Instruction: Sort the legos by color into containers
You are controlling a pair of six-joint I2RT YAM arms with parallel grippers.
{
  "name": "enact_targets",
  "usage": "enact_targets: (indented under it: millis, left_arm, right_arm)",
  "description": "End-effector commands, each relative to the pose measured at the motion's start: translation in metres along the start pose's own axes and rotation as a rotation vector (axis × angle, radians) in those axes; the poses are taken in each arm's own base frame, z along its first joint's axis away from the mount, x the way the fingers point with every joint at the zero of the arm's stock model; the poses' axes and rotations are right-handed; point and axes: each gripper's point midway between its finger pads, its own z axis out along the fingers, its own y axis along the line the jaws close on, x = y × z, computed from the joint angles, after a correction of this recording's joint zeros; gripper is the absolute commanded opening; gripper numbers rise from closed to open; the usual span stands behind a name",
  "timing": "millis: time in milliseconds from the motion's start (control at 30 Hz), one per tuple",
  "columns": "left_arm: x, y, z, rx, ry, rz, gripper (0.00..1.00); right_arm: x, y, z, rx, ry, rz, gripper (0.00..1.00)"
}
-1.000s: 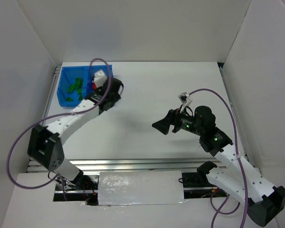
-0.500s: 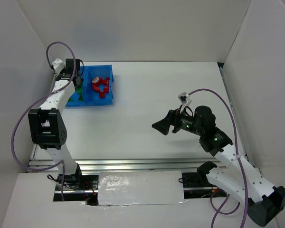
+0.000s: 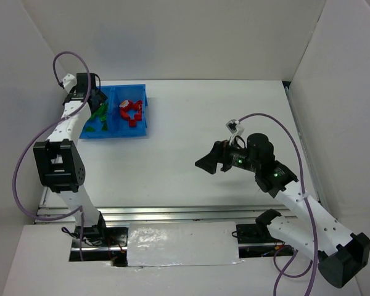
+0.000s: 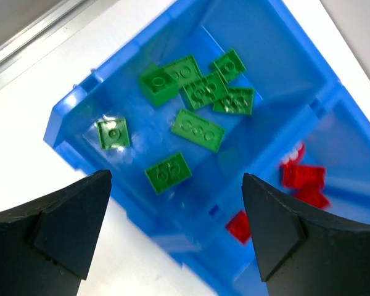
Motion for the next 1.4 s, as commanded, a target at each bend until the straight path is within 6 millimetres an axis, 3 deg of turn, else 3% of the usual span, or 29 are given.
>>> enact_targets:
  millis: [0, 33, 67, 100, 133, 167, 233, 267, 333, 367, 400, 433, 567, 633, 700, 800, 867, 1033, 1367]
  left_arm:
    - [-0.039, -0.020, -0.070, 0.197, -0.032, 0.027, 0.99]
    - [-0.034, -0.021, -0.082, 0.252, -0.019, 0.093, 0.99]
    - [-0.043, -0.022, -0.114, 0.333, -0.041, 0.098, 1.00]
    - [-0.024, -0.013, -0.121, 0.360, -0.005, 0.141, 1.00]
    - [-0.017, -0.012, -0.136, 0.420, 0.000, 0.200, 0.99]
    - [-0.021, -0.011, -0.172, 0.485, -0.052, 0.222, 1.00]
    - [0.001, 0.008, -0.190, 0.462, -0.057, 0.300, 1.00]
    - [0.001, 0.012, -0.222, 0.527, -0.093, 0.311, 1.00]
    - [0.025, 0.028, -0.234, 0.575, -0.067, 0.364, 1.00]
    - [0.020, 0.039, -0.256, 0.627, -0.117, 0.353, 0.99]
    - [0.032, 0.052, -0.253, 0.626, -0.109, 0.372, 0.99]
    - [0.027, 0.064, -0.269, 0.657, -0.161, 0.367, 1.00]
    - [0.034, 0.115, -0.278, 0.569, -0.198, 0.375, 0.99]
    - [0.036, 0.132, -0.280, 0.541, -0.208, 0.313, 1.00]
    - [0.035, 0.147, -0.304, 0.620, -0.280, 0.267, 1.00]
    - [0.033, 0.159, -0.323, 0.678, -0.326, 0.231, 1.00]
    - [0.030, 0.161, -0.331, 0.696, -0.342, 0.227, 0.99]
    - [0.030, 0.163, -0.330, 0.690, -0.341, 0.231, 0.99]
    - [0.032, 0.158, -0.316, 0.655, -0.336, 0.249, 0.99]
  right_arm:
    - [-0.040, -0.002, -0.016, 0.126, -0.113, -0.053, 1.00]
    - [-0.046, -0.007, -0.021, 0.175, -0.137, -0.054, 1.00]
    - [-0.061, -0.003, -0.033, 0.208, -0.191, -0.064, 1.00]
    - [-0.065, -0.018, -0.044, 0.319, -0.217, -0.055, 1.00]
    - [-0.072, -0.021, -0.052, 0.364, -0.243, -0.060, 1.00]
    - [-0.087, -0.013, -0.068, 0.381, -0.300, -0.072, 0.99]
    - [-0.095, -0.024, -0.091, 0.508, -0.344, -0.074, 1.00]
    - [-0.108, -0.014, -0.106, 0.515, -0.394, -0.084, 0.99]
    - [-0.111, -0.018, -0.127, 0.594, -0.412, -0.086, 1.00]
    - [-0.118, -0.009, -0.142, 0.594, -0.453, -0.089, 1.00]
    - [-0.116, -0.009, -0.149, 0.608, -0.461, -0.073, 1.00]
    - [-0.116, -0.006, -0.155, 0.605, -0.479, -0.071, 1.00]
    - [-0.104, 0.002, -0.183, 0.599, -0.506, -0.062, 1.00]
    - [-0.101, 0.002, -0.188, 0.593, -0.524, -0.072, 1.00]
    - [-0.090, 0.001, -0.191, 0.550, -0.551, -0.095, 1.00]
    - [-0.088, 0.008, -0.213, 0.527, -0.625, -0.094, 1.00]
    - [-0.086, 0.007, -0.220, 0.537, -0.638, -0.086, 1.00]
    - [-0.082, 0.007, -0.223, 0.531, -0.638, -0.079, 1.00]
    - [-0.082, 0.007, -0.218, 0.531, -0.624, -0.070, 1.00]
